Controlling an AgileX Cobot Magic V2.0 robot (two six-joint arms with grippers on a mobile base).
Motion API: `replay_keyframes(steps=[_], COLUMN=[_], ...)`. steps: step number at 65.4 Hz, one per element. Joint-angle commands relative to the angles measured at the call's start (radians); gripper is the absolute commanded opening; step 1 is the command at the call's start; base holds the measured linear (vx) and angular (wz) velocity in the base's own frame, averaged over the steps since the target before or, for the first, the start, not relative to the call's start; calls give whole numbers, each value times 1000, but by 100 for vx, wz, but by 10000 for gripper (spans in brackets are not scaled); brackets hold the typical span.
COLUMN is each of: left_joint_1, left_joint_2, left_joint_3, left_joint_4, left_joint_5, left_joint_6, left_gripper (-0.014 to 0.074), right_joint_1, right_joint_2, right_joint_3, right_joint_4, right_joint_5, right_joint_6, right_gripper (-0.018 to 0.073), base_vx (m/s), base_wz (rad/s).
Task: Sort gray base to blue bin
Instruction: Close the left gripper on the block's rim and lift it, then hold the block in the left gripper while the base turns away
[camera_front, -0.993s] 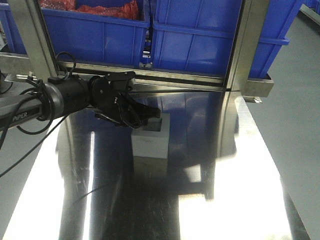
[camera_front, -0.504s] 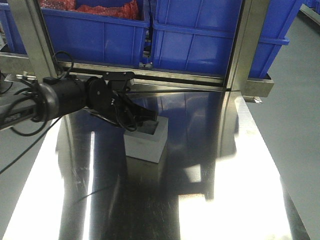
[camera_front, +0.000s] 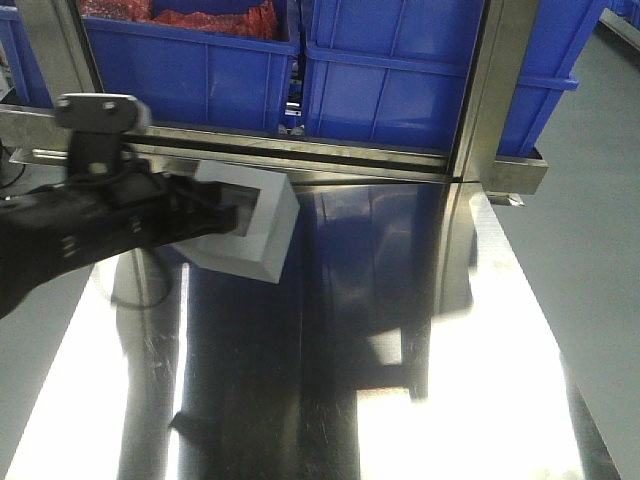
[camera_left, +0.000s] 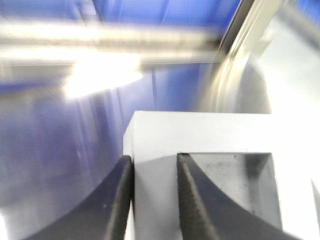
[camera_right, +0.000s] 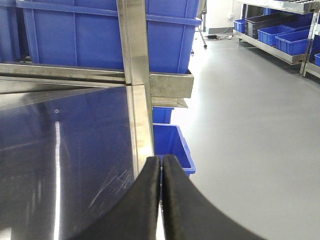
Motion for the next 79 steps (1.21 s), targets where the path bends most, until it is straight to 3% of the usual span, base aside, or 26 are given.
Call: replay_keyframes(steps=[1, 19, 48, 79], left_joint_1=[-5, -5, -5, -5], left_joint_2=[-160, -482, -954, -1036], left_joint_3=[39, 223, 454, 472], left_joint_4=[2, 78, 77, 77], left_joint_5=[-115, -113, -98, -57], left_joint_6=[-4, -1, -1, -1], left_gripper=[-8, -8, -8, -8], right_joint_1=[0, 0, 0, 0], right_joint_2=[-2, -2, -2, -2], right_joint_3=[2, 2, 2, 2], right_joint_4=[-5, -5, -5, -5], right_joint_5=[-75, -75, -75, -75], right_joint_6=[-3, -3, -3, -3], right_gripper=[-5, -5, -5, -5], base_vx=[0, 0, 0, 0], base_wz=[0, 0, 0, 0])
